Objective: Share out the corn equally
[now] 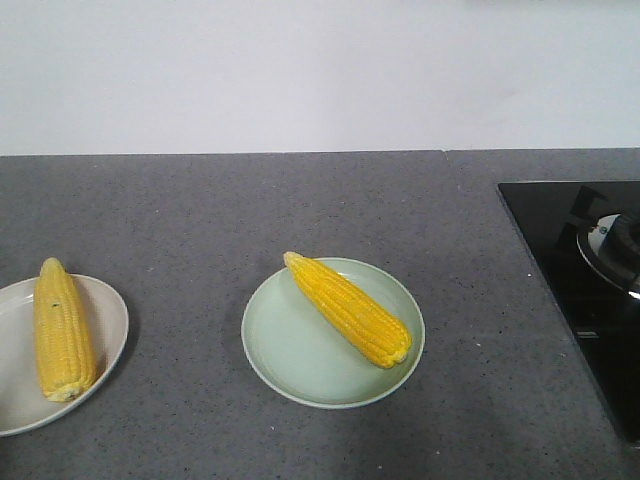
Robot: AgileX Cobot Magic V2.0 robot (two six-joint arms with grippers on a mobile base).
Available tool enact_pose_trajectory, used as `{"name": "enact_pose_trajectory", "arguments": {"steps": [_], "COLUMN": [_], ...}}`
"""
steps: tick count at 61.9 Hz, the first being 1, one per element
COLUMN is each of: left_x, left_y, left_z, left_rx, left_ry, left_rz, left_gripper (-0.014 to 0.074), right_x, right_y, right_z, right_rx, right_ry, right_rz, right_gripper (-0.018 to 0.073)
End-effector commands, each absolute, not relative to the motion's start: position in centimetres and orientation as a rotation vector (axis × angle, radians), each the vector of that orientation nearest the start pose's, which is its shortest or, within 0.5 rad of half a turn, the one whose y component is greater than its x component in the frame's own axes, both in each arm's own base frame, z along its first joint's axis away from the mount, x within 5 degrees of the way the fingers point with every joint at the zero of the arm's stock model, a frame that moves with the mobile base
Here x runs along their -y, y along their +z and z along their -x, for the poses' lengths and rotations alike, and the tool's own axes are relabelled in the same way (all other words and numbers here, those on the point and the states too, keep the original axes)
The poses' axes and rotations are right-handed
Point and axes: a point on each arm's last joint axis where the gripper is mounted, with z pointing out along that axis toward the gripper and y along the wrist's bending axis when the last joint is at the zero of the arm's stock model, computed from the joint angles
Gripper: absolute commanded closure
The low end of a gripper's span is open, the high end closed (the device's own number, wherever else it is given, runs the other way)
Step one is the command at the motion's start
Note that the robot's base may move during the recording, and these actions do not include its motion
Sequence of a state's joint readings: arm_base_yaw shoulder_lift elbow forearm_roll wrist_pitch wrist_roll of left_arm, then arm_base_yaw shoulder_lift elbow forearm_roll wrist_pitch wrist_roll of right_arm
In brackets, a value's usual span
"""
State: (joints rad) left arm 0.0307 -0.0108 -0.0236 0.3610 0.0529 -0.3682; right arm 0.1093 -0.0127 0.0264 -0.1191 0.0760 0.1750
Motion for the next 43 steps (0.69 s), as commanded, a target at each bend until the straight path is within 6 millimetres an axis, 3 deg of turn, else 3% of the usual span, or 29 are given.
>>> {"name": "enact_pose_trajectory", "arguments": {"steps": [1, 43], "left_x": [-0.10, -0.10], "left_y": [23.34, 23.34], "left_z": [-4.99, -4.99], "left_rx": [-1.387, -1.387], "left_ry": [0.007, 0.007], "left_rz": [0.030, 0.030], "left_gripper": [0.0603, 0.0603], "right_x": [-0.60, -0.60], "right_y": [20.25, 20.25], "right_z": [-5.63, -5.63], "right_rx": [-1.492, -1.492], "right_ry": [0.112, 0.112], "right_rz": [0.053, 0.053], "right_gripper": [0.0564, 0.0564]}}
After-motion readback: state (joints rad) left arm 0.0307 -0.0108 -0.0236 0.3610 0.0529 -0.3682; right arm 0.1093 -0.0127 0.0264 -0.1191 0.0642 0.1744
